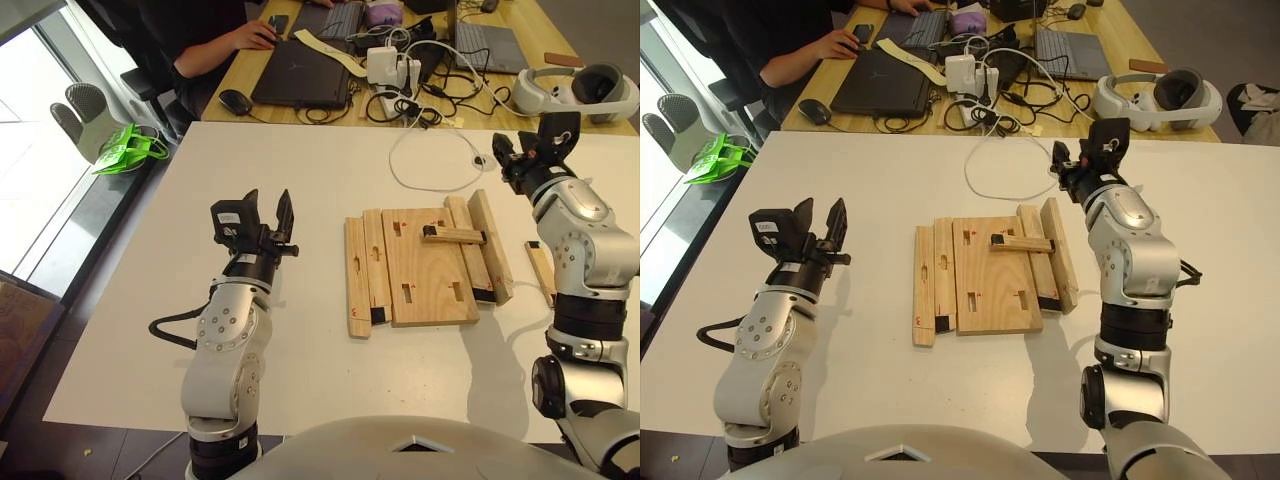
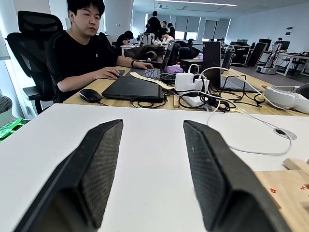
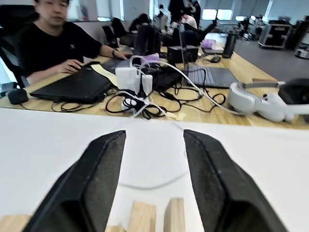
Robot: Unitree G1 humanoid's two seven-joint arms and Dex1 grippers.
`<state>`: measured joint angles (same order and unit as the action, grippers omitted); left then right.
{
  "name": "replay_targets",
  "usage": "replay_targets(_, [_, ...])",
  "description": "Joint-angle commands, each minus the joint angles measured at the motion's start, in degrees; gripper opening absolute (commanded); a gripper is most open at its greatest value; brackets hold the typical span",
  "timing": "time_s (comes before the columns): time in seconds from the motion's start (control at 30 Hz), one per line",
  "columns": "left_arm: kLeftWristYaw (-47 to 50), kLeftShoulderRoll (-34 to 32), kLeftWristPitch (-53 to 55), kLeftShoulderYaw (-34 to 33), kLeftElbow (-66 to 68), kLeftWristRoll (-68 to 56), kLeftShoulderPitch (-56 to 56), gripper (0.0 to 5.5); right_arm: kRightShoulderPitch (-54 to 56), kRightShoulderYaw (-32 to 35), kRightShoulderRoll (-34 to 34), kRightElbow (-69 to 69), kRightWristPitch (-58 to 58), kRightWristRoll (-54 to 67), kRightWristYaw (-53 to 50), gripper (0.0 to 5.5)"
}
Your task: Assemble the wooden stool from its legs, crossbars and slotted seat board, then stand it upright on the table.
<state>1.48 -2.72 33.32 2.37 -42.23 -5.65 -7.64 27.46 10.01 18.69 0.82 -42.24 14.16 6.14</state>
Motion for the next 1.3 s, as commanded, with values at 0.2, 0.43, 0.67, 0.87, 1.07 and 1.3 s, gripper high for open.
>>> replay_targets(0.2, [-0.8,-0.1,-0.3,0.5,1.3,0.3,1.2,2.3,10.6,-1.1,-0.7,34.2,7.0,-4.8,0.8,2.46])
replay_targets(0.43, [-0.3,0.4,-0.4,0.9,1.1,0.7,0.6,2.3,17.7,-2.4,-0.1,50.7,10.0,-6.0,6.3,2.28])
replay_targets(0.67, [-0.1,0.7,-0.6,1.0,0.9,1.0,0.2,2.3,21.0,-2.4,1.6,58.7,13.3,-7.7,7.6,1.1])
replay_targets(0.87, [-0.1,0.6,-0.7,0.8,0.9,1.1,0.5,2.3,22.7,-0.9,2.0,58.9,15.0,-6.4,8.1,1.04])
replay_targets(1.07, [0.0,0.6,-0.7,0.6,0.6,1.1,0.7,2.3,25.6,11.3,1.0,51.9,15.0,3.9,2.6,1.02])
replay_targets(1.3, [0.3,0.8,-0.7,0.9,0.5,1.2,0.8,2.3,20.8,24.0,-4.3,29.6,8.4,19.0,-6.3,1.01])
